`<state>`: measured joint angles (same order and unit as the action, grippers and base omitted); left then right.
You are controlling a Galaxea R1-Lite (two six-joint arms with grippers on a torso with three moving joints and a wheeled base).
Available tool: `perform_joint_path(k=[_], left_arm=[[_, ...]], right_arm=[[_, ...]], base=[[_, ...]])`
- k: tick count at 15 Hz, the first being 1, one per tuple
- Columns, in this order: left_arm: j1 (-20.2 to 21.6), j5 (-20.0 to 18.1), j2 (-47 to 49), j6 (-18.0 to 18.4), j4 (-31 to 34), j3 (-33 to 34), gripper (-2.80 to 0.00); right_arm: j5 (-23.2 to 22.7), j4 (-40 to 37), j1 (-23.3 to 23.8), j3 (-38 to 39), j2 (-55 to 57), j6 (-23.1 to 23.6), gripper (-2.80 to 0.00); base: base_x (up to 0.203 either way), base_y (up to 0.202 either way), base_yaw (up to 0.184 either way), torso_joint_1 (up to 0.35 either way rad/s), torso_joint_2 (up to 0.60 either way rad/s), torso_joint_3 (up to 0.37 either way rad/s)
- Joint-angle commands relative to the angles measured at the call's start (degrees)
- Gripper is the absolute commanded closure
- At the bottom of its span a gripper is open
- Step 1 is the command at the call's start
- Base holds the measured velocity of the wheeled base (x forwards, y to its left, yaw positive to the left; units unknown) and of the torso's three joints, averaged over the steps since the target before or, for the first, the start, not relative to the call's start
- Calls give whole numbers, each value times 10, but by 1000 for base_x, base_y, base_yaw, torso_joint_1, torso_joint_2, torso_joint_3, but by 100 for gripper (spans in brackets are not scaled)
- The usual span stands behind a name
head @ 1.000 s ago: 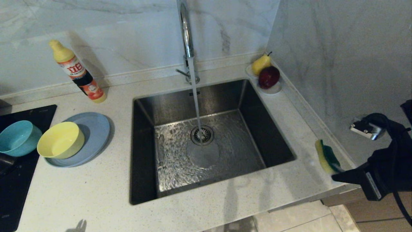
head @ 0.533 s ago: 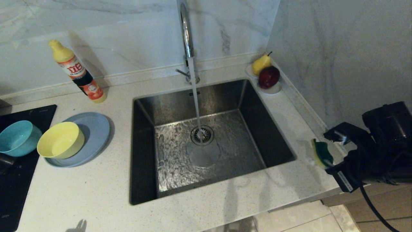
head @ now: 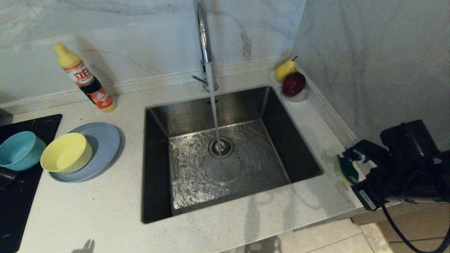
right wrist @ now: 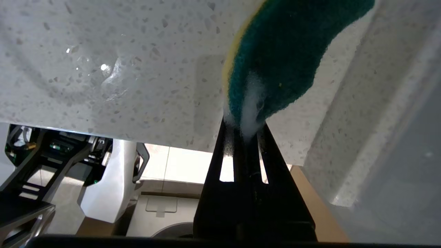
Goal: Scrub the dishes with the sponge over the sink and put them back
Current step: Pick up a bowl and the sponge
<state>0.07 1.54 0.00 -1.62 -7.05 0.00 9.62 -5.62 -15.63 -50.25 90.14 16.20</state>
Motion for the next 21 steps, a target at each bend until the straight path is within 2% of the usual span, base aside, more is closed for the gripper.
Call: perform_joint_path(k=[1, 11, 14, 21], left_arm=[[0, 0, 1, 0, -1, 23, 0], [0, 0, 1, 0, -1, 23, 0], [0, 0, 1, 0, -1, 23, 0], [0, 0, 1, 0, -1, 23, 0]], right_arm=[[2, 0, -1, 0, 7, 6, 0], [14, 34, -1, 2, 29, 11, 0], [20, 76, -1, 7, 46, 12, 0], [22, 78, 4, 0, 58, 13, 0]], base=[[0, 0, 0, 0, 0, 0], [0, 0, 0, 0, 0, 0], [0, 0, 0, 0, 0, 0], [0, 0, 0, 0, 0, 0]])
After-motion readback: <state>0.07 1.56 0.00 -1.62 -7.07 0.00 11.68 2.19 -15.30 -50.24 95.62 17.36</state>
